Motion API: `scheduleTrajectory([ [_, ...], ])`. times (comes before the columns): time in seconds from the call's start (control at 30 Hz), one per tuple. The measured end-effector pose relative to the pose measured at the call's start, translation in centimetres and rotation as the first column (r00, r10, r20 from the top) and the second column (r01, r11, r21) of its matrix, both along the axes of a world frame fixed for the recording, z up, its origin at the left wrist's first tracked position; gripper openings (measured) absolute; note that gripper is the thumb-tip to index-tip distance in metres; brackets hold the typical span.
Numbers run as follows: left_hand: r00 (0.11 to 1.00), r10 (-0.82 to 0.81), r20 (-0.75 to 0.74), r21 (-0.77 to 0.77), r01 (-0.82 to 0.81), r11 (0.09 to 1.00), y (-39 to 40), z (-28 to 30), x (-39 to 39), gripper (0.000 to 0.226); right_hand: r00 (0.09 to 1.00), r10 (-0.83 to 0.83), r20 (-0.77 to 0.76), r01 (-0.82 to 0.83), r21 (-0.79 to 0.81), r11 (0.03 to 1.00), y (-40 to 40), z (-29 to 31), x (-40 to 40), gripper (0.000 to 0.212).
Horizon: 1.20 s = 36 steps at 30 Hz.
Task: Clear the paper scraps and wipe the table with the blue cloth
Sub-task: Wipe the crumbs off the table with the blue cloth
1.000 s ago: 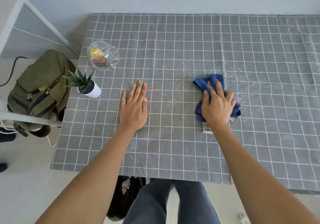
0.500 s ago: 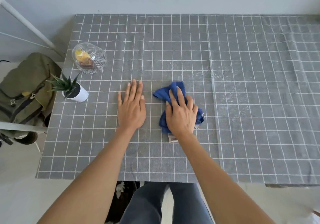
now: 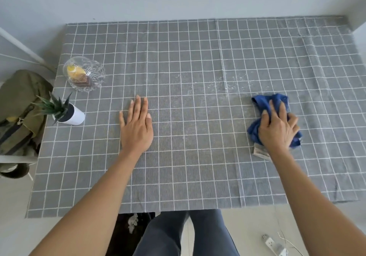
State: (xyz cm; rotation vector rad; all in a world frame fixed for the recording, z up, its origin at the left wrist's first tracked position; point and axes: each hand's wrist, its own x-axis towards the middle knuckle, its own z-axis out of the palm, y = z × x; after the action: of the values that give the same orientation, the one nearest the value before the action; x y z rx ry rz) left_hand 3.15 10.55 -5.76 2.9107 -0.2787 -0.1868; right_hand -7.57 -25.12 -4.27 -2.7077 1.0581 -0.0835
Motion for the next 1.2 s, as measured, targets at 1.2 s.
scheduleTrajectory([
  [1.2, 0.997, -0.064, 0.039, -0.015, 0.064, 0.998, -4.9, -0.5, 8.7, 0.052, 0.948, 0.285, 0.140, -0.291, 0.021, 0.957, 15.8, 1.0, 14.3, 0.043],
])
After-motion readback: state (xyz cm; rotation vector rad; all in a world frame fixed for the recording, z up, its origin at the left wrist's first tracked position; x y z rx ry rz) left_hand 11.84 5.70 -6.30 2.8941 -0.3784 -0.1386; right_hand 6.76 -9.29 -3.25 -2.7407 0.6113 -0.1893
